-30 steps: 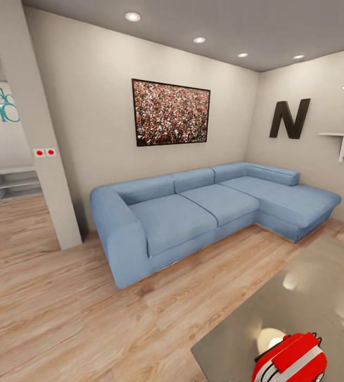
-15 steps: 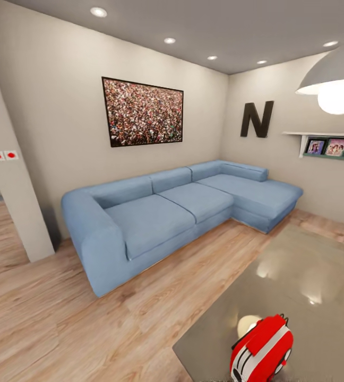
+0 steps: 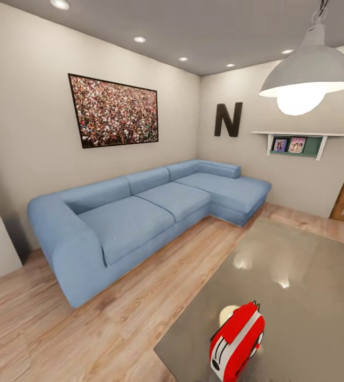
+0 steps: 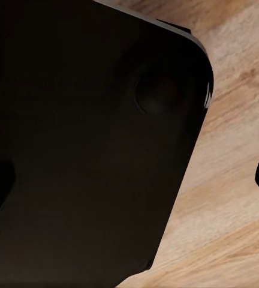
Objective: Turn on the radio receiver that's on the table in the living room.
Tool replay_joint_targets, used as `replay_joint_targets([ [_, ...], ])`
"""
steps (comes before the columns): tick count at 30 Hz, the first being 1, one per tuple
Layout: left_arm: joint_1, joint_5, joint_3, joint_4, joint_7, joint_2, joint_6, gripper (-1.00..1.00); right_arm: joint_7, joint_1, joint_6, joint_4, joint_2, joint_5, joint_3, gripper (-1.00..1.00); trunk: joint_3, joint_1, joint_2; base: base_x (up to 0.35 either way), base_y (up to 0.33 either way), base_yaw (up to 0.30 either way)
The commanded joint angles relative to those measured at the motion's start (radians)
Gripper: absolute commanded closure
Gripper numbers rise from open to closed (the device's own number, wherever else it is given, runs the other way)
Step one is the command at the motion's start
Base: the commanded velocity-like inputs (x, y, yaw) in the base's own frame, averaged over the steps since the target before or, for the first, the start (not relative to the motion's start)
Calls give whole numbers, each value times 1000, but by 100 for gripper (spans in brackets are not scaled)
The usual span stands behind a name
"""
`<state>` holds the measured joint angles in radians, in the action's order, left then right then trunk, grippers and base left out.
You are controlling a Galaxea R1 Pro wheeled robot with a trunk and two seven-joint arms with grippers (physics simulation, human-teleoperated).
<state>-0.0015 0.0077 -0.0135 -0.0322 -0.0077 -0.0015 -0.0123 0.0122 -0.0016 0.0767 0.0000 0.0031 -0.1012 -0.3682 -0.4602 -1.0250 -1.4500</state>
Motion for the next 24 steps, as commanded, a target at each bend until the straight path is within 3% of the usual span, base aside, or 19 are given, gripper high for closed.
replay_joint_targets([
  [1,0,0,0,0,0,0,0,-100,0,0,0,0,0,0,0,-100,0,0,0,10,7,-265],
  [20,0,-3,4,0,-6,-1,0,-100,-1,0,0,0,0,0,1,-100,0,0,0,243,201,-38],
  [24,0,-3,5,0,-6,0,0,-100,-1,0,1,0,1,0,3,-100,0,0,0,188,135,-198],
])
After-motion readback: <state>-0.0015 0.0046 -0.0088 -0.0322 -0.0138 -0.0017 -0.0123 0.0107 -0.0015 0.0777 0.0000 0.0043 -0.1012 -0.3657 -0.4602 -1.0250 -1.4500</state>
